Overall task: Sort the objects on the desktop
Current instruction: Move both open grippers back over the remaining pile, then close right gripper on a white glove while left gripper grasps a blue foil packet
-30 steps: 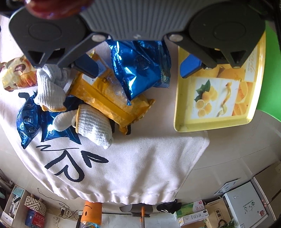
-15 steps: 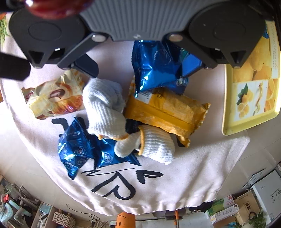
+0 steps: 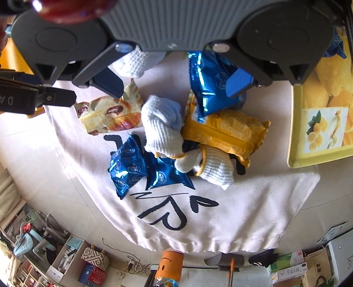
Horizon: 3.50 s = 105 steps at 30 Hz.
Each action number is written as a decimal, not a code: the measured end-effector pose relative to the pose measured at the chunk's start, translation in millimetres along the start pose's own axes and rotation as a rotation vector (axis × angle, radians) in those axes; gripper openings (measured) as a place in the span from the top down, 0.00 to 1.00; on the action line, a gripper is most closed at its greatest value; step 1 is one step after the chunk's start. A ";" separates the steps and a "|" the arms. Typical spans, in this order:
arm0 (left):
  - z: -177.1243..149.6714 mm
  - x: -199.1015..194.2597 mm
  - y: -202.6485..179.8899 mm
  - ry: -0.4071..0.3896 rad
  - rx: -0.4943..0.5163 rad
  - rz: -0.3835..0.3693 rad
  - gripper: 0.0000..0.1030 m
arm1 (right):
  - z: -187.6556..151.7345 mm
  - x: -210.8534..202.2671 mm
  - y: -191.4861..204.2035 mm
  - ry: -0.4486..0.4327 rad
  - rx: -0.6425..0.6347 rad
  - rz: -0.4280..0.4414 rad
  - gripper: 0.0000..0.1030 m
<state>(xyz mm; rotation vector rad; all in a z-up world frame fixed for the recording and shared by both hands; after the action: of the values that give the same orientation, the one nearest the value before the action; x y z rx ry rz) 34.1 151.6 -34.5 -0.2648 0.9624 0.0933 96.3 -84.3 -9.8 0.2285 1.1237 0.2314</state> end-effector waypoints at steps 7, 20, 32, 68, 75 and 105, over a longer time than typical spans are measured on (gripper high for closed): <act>-3.4 5.2 25.2 0.024 -0.040 0.127 0.01 | 1.0 15.7 -5.3 0.048 0.014 0.012 0.19; -10.9 34.3 42.8 0.108 -0.122 0.164 0.01 | -37.0 45.3 19.6 0.203 -0.054 0.140 0.19; -15.0 58.8 47.9 0.165 -0.160 0.160 0.01 | -57.1 67.8 40.4 0.226 -0.134 0.173 0.19; -42.8 81.7 7.5 0.187 -0.069 0.156 0.00 | -47.5 62.8 5.0 0.171 -0.122 -0.110 0.23; -47.6 87.6 -1.6 0.179 -0.006 0.221 0.00 | -50.4 70.9 6.8 0.157 -0.147 -0.128 0.22; -54.6 77.5 -9.6 0.140 -0.006 0.189 0.33 | -41.9 61.0 11.9 0.132 -0.147 -0.074 0.33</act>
<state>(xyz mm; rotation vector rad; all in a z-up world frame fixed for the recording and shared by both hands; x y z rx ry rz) 36.6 125.0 -126.0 -0.1870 1.1253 0.2533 82.7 -52.1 -76.1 0.0416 1.2376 0.2648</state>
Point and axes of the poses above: each gripper's, at about its wrist camera, not at the fingertips, and x roughly the way its jaws point, y to its left, z to its top, the point moved 1 cm from there along x, roughly the way its jaws point, and after that the axes turned 8 degrees about -y, right-handed, at the moved point
